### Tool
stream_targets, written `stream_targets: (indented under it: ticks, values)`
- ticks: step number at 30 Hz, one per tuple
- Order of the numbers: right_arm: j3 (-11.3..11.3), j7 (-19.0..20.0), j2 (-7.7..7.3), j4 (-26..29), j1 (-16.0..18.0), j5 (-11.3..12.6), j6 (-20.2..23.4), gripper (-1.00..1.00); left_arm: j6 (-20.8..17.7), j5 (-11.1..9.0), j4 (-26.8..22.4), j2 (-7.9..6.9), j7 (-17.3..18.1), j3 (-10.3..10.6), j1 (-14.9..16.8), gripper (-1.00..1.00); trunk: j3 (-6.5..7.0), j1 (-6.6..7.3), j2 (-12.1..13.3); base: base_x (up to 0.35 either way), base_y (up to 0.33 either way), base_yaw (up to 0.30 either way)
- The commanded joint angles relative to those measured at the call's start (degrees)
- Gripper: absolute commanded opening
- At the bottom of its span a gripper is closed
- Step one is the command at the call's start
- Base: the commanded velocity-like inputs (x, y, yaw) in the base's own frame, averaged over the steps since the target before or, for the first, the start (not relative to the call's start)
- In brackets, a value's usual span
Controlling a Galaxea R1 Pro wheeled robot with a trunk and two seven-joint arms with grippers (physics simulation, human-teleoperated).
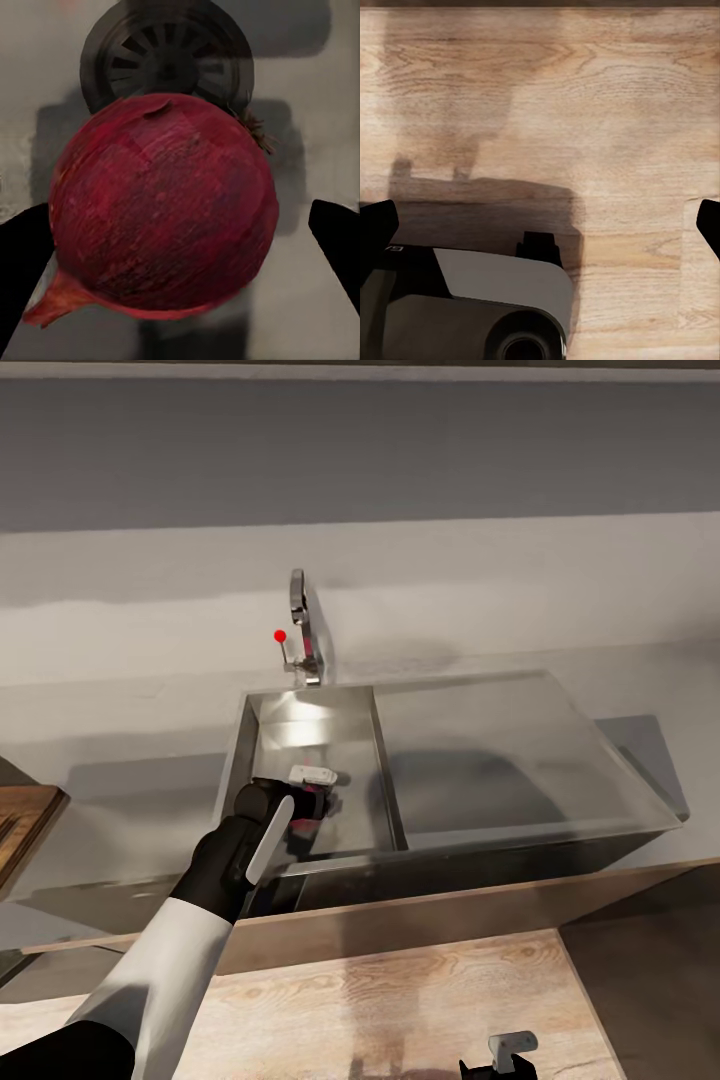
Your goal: In the kitchen, take the Vidalia onion out of the sink, dice it on the chopping board with the paring knife, put the diced onion into the bowl on the countertop, then place both the paring knife and the chopping board into the sink.
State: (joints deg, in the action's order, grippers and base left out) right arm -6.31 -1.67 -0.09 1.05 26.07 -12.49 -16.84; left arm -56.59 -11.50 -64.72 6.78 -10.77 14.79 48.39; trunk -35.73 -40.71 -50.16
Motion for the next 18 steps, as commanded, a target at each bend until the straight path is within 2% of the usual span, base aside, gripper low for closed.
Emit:
stream_targets:
  ticks: [1, 15, 18]
  values:
    - [-0.46, -0.17, 0.00, -0.08, 0.04, -0.60, -0.21, 1.00, -0.18, -0.63, 0.04, -0.01, -0.57, 0.06, 0.04, -1.00, -0.05, -0.01, -0.04, 0.000, 0.000, 0.000]
    - [-0.46, -0.17, 0.00, -0.08, 0.04, -0.60, -0.21, 1.00, -0.27, -0.63, -0.39, -0.35, -0.63, -0.03, 0.04, -1.00, -0.06, -0.01, -0.04, 0.000, 0.000, 0.000]
    - [-0.46, -0.17, 0.00, -0.08, 0.04, -0.60, -0.21, 1.00, -0.37, -0.63, -3.16, -0.29, -0.67, -0.12, 0.04, -1.00, -0.06, -0.01, -0.04, 0.000, 0.000, 0.000]
